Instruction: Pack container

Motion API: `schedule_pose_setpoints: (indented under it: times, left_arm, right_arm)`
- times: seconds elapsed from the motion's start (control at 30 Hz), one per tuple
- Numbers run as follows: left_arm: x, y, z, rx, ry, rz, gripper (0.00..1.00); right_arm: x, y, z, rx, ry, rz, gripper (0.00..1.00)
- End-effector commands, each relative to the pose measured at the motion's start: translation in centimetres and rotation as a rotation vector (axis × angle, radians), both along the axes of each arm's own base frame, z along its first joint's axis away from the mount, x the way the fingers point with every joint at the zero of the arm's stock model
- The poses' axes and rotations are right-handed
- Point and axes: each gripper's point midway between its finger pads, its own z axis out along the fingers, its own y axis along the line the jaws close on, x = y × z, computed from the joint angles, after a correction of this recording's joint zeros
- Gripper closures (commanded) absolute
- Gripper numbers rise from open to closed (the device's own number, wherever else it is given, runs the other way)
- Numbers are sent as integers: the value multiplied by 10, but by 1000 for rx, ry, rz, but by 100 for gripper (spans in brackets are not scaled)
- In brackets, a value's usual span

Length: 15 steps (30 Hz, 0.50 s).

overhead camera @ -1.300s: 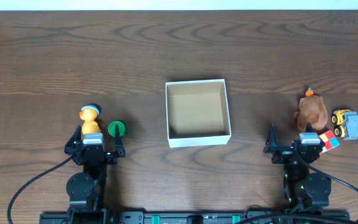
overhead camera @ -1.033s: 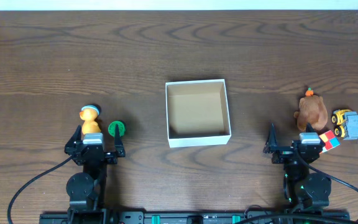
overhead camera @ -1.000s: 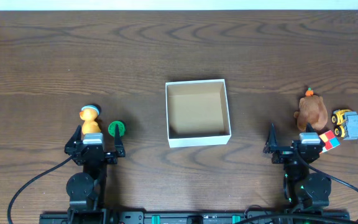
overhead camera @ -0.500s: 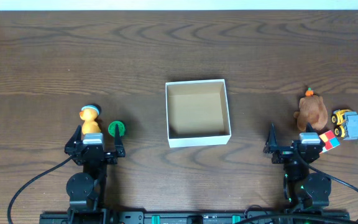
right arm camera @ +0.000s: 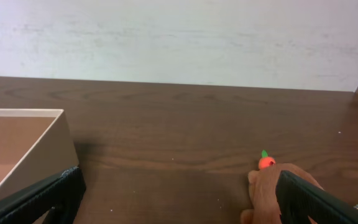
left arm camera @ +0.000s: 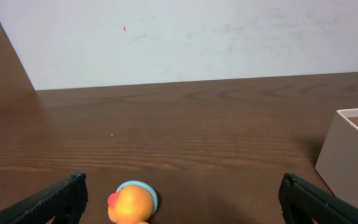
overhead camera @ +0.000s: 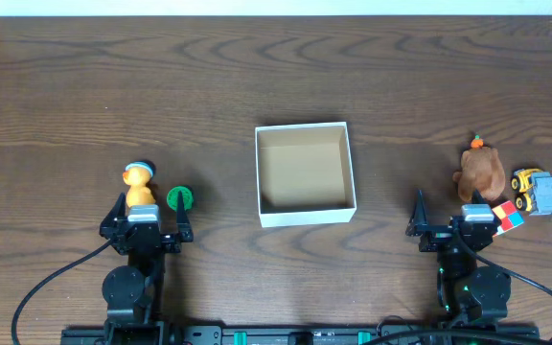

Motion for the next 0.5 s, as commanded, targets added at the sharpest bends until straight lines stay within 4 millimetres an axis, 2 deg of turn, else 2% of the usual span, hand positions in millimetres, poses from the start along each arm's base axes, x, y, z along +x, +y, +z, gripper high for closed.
schedule_pose_setpoints:
  times: [0.0, 0.1, 0.2, 0.37, 0.47]
  left_arm:
    - [-2, 5, -16, 8, 54, 28, 2]
    - [-2, 5, -16, -68, 49, 38, 2]
    - [-3, 5, -7, -152, 35, 48, 2]
    - [-7, 5, 30, -155, 41, 49, 2]
    - [-10, 5, 39, -160, 140, 58, 2]
  right_arm:
    - [0, -2, 0, 32, -1, -10, 1]
    - [0, -2, -1, 72, 2, -9, 1]
    - [-2, -2, 3, 105, 30, -14, 1]
    - [-11, -16, 32, 91, 116, -98, 1]
    - [-12, -21, 48, 79, 209, -128, 1]
